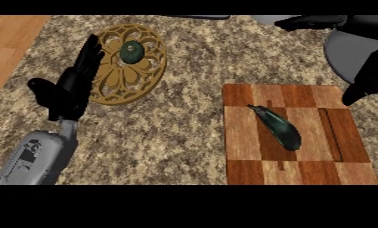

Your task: Pick the eggplant from the cutting board and place it in the pan

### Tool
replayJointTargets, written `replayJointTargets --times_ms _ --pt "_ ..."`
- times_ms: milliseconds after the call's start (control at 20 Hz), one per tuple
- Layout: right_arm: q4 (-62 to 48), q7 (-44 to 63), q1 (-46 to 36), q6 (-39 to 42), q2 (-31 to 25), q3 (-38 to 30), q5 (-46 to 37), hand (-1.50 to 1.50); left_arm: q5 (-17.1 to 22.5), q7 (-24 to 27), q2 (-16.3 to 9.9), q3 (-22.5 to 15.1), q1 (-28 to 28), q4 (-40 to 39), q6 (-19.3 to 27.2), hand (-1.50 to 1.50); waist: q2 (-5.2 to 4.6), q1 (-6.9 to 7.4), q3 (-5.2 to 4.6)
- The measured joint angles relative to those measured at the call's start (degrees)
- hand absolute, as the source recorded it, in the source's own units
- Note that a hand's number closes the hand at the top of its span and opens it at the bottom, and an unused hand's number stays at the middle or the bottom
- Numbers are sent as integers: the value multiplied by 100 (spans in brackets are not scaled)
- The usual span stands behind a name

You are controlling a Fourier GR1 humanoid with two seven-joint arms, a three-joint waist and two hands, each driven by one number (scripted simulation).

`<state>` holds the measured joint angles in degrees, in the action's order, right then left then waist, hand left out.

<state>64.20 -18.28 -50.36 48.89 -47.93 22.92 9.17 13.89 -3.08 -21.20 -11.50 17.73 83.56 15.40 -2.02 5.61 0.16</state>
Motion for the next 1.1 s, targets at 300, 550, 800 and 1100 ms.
replayJointTargets --times_ms 300,550,800,1100 --pt "-397 -412 -580 -278 369 379 -649 -150 -40 89 33 46 -64 -86 -22 0 41 -71 -4" --pt "-554 -546 -766 -287 685 773 -746 -150 -48 100 33 122 -76 -137 -28 0 79 -171 -9" --pt "-519 -698 -745 -343 859 1127 -753 -150 -37 106 2 231 -117 -169 -49 0 108 -267 -10" --pt "-450 -790 -672 -491 821 1589 -1083 -150 -90 145 4 304 -272 -128 -48 0 147 -368 -12"
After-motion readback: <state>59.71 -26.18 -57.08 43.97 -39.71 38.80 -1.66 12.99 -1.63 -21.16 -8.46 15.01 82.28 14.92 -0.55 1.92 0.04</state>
